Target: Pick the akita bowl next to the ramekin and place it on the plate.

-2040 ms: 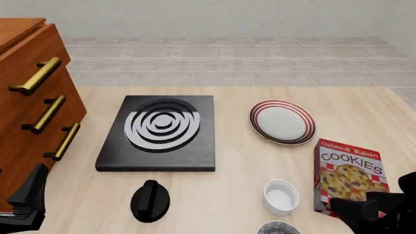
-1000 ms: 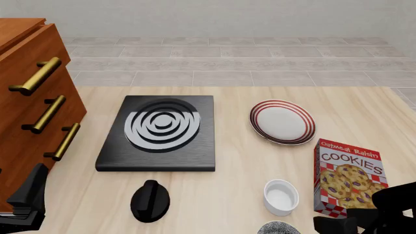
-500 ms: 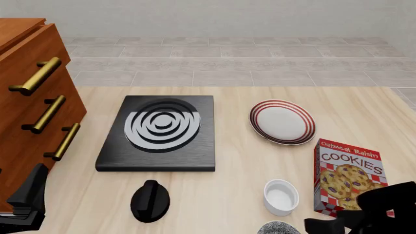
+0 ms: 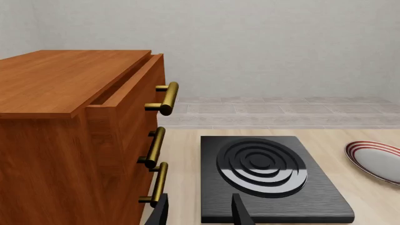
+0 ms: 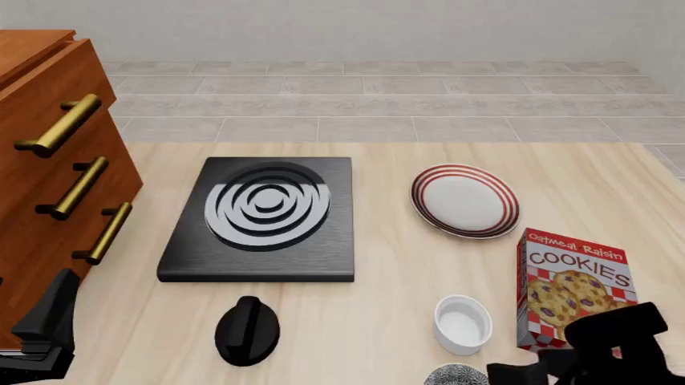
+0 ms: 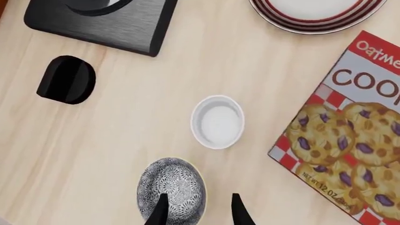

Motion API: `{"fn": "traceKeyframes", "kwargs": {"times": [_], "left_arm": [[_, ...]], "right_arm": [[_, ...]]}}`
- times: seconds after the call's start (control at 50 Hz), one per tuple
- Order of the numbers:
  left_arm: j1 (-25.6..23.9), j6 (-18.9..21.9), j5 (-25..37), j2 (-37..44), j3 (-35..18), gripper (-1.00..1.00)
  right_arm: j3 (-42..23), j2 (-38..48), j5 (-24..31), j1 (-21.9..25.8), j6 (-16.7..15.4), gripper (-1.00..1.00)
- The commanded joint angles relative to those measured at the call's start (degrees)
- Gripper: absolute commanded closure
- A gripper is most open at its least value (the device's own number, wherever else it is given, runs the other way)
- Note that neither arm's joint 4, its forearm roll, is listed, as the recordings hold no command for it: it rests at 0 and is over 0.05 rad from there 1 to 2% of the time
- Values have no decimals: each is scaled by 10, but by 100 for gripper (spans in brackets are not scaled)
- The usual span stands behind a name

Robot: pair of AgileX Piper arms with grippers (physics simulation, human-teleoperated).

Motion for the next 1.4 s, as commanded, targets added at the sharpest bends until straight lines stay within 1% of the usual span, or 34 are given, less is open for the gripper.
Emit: {"fn": "traceKeyframes", "kwargs": {"times": [0.02,0.44,0.5,0.82,1.0,1.4], "left_arm": [[0,0,0,0,0,-100],[0,0,0,0,0,-100],[0,0,0,0,0,-100],[0,0,0,0,0,-100],[0,0,0,0,0,-100],[0,0,0,0,0,-100]], "right_arm": [[14,22,-31,8,4,-100],[53,48,-73,32,22,-100],[55,50,-75,36,28,-100],[66,60,-89,41,33,-100],[73,73,-107,52,41,-100],[88,96,-141,60,49,-100]]}}
